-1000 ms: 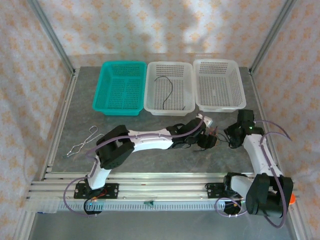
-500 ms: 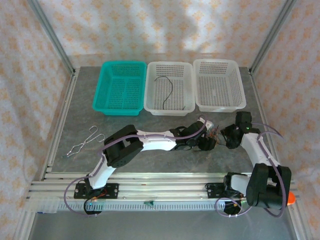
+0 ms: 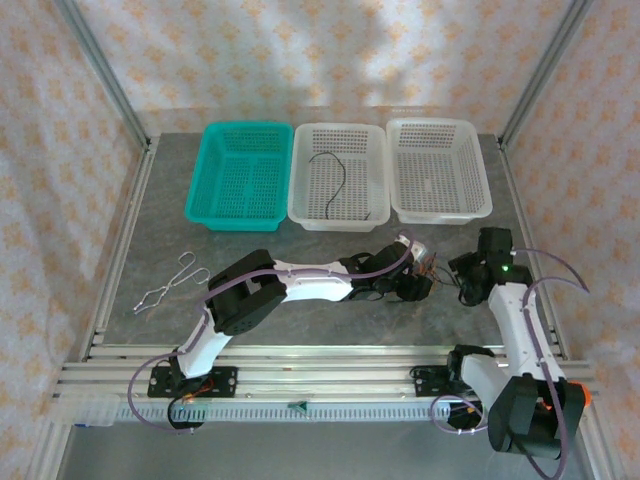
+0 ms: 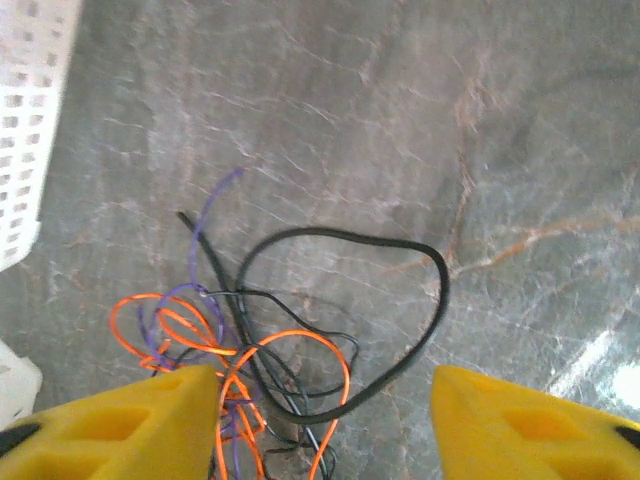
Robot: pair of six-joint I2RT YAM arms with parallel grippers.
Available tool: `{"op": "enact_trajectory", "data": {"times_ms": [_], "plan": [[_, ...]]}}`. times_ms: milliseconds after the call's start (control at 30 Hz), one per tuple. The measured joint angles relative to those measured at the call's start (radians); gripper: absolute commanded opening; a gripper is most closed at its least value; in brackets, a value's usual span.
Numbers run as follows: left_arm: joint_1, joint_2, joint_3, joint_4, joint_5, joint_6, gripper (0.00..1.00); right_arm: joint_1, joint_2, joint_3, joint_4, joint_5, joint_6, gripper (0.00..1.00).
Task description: Untangle the cables
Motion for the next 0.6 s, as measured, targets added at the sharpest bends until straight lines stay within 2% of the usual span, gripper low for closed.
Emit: {"op": "enact_trajectory", "data": {"times_ms": [100,200,467,600], "plan": [[0.0,0.0,0.0,0.0,0.0,0.0,0.61,0.0,0.002,-0.037,0.02,-0.047,0.035,0.72],[0.0,0.0,0.0,-0.001,0.0,0.001,0.61,0.0,0.007,-0.062,0.069,-0.089,0.087,0.74],[0.0,0.0,0.0,-0.005,-0.001,0.008,0.61,0.0,0.066,-0.072,0.161,-0.13,0.168,0.72],[0.0,0.0,0.0,-0.008,-0.003,0.011,0.61,0.0,0.104,-0.087,0.187,-0.133,0.182,0.67]]}}
